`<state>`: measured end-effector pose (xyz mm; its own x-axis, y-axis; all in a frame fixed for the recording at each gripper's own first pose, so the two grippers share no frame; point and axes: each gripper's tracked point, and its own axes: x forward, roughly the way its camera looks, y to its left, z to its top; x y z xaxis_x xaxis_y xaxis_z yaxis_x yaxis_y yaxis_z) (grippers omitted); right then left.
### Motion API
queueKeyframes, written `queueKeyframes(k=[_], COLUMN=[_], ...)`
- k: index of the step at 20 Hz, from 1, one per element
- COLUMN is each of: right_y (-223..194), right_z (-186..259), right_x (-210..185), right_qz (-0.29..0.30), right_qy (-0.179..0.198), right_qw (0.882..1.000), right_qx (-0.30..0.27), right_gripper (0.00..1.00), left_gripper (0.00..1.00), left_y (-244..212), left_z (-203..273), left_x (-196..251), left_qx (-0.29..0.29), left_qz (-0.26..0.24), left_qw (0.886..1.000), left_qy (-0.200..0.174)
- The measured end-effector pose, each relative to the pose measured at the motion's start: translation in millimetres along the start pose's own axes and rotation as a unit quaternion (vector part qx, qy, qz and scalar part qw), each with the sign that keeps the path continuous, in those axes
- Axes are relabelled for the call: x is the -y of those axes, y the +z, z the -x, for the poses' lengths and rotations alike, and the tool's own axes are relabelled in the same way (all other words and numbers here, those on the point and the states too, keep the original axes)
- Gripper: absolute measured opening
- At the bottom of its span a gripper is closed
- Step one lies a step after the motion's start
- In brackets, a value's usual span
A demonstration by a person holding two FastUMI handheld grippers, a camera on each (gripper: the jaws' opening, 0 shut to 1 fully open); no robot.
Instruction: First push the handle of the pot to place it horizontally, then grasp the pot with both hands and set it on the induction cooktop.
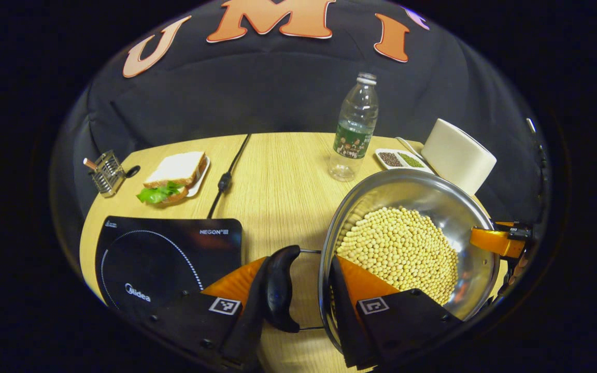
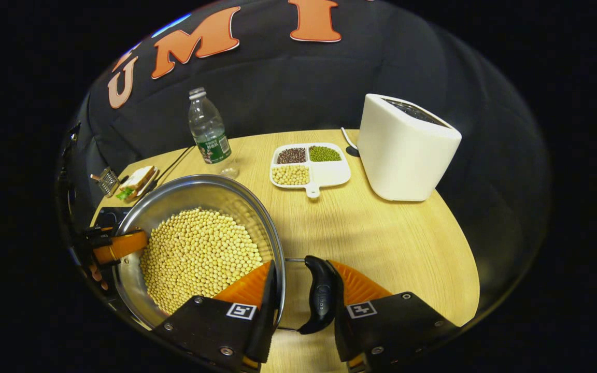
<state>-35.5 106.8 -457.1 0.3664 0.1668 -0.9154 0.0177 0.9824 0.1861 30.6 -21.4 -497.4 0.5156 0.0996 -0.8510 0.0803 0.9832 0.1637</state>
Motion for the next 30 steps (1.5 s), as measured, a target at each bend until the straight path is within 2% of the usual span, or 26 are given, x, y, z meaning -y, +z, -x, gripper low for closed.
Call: queueKeyframes(k=[2, 5, 6, 7, 9, 10, 14, 15, 16, 17, 22, 27, 30], right_y=[10, 26, 34, 37, 48, 54, 73, 77, 81, 83, 92, 95, 94], right_z=[12, 31, 37, 43, 52, 57, 77, 81, 85, 90, 103, 112, 110], right_x=[-7, -24, -31, -38, -57, -67, -107, -117, -128, -138, -192, -244, -274], right_qz=[0.001, 0.012, 0.014, 0.020, 0.025, 0.029, 0.047, 0.049, 0.053, 0.057, 0.074, 0.089, 0.096], right_qy=[0.002, 0.008, 0.011, 0.015, 0.026, 0.031, 0.047, 0.051, 0.055, 0.058, 0.078, 0.100, 0.110], right_qw=[1.000, 1.000, 0.999, 0.999, 0.999, 0.998, 0.996, 0.996, 0.995, 0.994, 0.991, 0.987, 0.985], right_qx=[0.006, 0.017, 0.026, 0.026, 0.035, 0.039, 0.057, 0.062, 0.066, 0.070, 0.082, 0.089, 0.089], right_gripper=[0.49, 0.49, 0.44, 0.44, 0.49, 0.45, 0.48, 0.44, 0.44, 0.48, 0.48, 0.48, 0.48], left_gripper=[0.66, 0.68, 0.68, 0.68, 0.65, 0.68, 0.66, 0.68, 0.67, 0.67, 0.68, 0.67, 0.66], left_y=[11, 25, 30, 34, 41, 44, 56, 58, 60, 62, 67, 68, 67], left_z=[13, 33, 41, 48, 66, 75, 106, 115, 123, 128, 175, 239, 261], left_x=[-6, -20, -28, -35, -53, -62, -104, -112, -123, -131, -169, -188, -196], left_qx=[0.012, 0.022, 0.025, 0.031, 0.040, 0.042, 0.059, 0.062, 0.066, 0.069, 0.081, 0.091, 0.092], left_qz=[-0.008, 0.003, 0.005, 0.005, 0.011, 0.017, 0.031, 0.036, 0.041, 0.045, 0.064, 0.080, 0.089], left_qw=[1.000, 1.000, 1.000, 0.999, 0.999, 0.998, 0.996, 0.996, 0.995, 0.995, 0.991, 0.986, 0.984], left_qy=[0.006, 0.011, 0.016, 0.019, 0.029, 0.033, 0.051, 0.054, 0.058, 0.062, 0.087, 0.111, 0.124])
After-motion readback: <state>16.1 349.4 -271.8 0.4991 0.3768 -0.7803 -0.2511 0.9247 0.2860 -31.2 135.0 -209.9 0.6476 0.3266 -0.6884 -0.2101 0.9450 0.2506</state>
